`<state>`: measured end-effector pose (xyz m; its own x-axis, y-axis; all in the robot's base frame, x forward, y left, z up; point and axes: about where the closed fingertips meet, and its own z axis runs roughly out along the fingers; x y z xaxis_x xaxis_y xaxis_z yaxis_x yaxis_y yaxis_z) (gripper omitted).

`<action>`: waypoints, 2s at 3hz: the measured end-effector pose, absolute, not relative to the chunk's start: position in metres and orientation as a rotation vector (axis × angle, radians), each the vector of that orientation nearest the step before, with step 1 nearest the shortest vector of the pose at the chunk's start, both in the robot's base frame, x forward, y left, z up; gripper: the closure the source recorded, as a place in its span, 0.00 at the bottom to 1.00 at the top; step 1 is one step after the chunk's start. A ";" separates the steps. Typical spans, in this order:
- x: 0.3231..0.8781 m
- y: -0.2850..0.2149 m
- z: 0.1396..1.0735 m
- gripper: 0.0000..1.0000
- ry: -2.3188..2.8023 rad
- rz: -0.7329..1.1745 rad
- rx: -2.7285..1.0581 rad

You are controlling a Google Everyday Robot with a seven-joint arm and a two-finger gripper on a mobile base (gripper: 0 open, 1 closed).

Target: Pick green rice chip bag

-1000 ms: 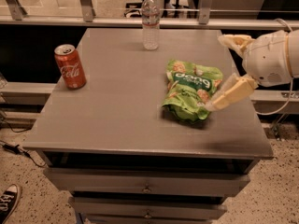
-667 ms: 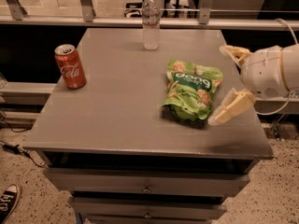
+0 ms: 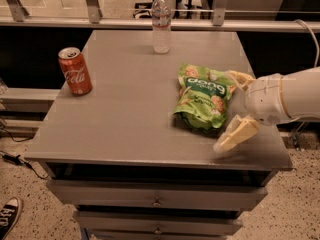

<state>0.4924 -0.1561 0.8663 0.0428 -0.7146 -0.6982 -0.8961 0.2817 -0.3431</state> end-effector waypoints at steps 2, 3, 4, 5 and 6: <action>0.507 -0.123 0.846 0.00 1.736 0.321 -1.465; 0.514 -0.117 0.845 0.24 1.727 0.313 -1.453; 0.521 -0.115 0.850 0.49 1.705 0.293 -1.451; 0.527 -0.116 0.859 0.70 1.676 0.270 -1.466; 0.535 -0.118 0.873 0.94 1.638 0.246 -1.483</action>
Offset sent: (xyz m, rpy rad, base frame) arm 0.0245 0.0439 -0.0280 0.0363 0.0547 -0.0096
